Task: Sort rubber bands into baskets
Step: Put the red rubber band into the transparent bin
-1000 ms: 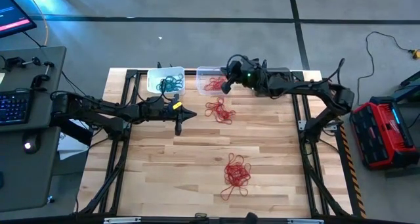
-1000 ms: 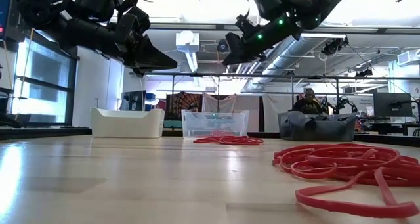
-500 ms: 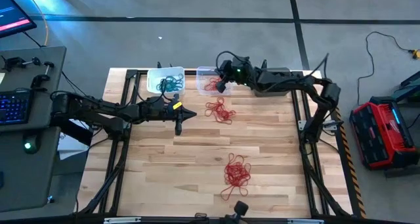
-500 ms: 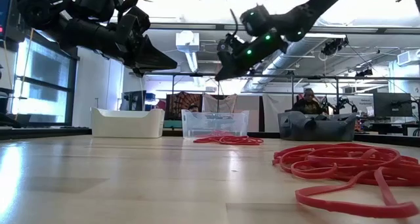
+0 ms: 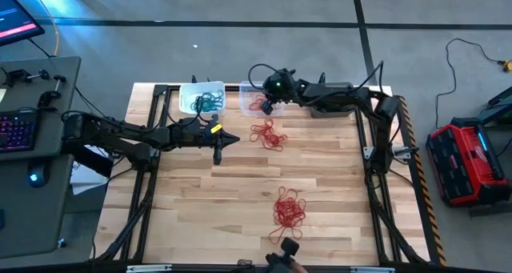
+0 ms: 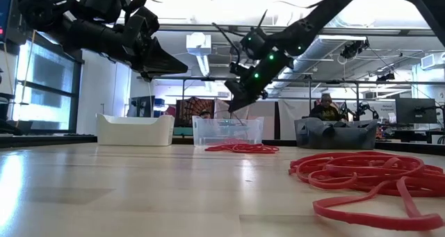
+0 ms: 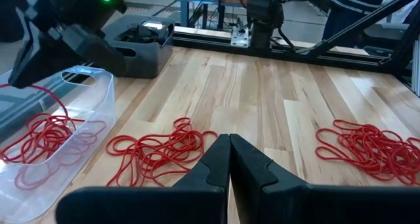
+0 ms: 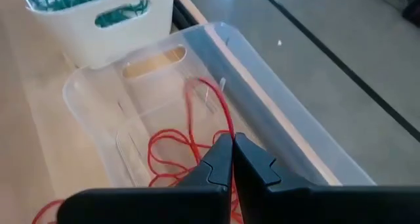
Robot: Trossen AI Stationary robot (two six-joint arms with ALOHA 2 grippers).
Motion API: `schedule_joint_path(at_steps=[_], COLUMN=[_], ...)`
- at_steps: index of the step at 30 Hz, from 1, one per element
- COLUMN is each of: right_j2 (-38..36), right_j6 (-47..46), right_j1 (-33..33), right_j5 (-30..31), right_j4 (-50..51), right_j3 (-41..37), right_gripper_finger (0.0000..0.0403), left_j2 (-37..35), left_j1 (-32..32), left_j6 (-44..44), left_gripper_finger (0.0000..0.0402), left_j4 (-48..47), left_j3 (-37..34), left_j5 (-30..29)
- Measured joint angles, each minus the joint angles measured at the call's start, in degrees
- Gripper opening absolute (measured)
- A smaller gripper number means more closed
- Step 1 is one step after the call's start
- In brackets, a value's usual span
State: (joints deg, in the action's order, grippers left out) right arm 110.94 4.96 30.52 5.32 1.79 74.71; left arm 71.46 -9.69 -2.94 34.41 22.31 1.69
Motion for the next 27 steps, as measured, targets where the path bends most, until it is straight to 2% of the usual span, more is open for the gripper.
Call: schedule_joint_path(at_steps=[6, 9, 17, 20, 23, 27], right_j2=[0.50, 0.50, 0.38, -0.77, -3.65, -8.04], right_j6=[-1.46, -3.05, -3.03, -2.96, -2.68, -0.05], right_j1=[0.70, 1.19, 1.36, 1.33, 1.02, -1.13], right_j5=[-0.30, -2.05, -2.97, -2.90, -2.81, -2.82], right_j4=[3.55, 5.77, 9.03, 9.61, 10.59, 13.57], right_j3=[0.56, 0.60, 0.60, 0.60, 0.60, 0.60], right_gripper_finger=[0.0001, 0.0015, 0.0119, 0.0141, 0.0122, 0.0035], left_j2=[0.00, 0.00, 0.00, 0.00, 0.00, 0.00], left_j1=[-0.02, -0.01, -0.02, -0.02, 0.00, -0.02], left_j6=[-0.02, -0.02, 0.00, 0.00, 0.01, 0.05], left_gripper_finger=[0.0000, 0.0000, 0.0000, 0.0000, 0.0000, 0.0000], left_j4=[0.00, 0.02, 0.00, 0.00, -0.19, -0.28], left_j3=[0.00, 0.00, 0.00, 0.00, 0.00, 0.00], left_j5=[0.00, 0.00, 0.00, 0.00, 0.00, 0.00])
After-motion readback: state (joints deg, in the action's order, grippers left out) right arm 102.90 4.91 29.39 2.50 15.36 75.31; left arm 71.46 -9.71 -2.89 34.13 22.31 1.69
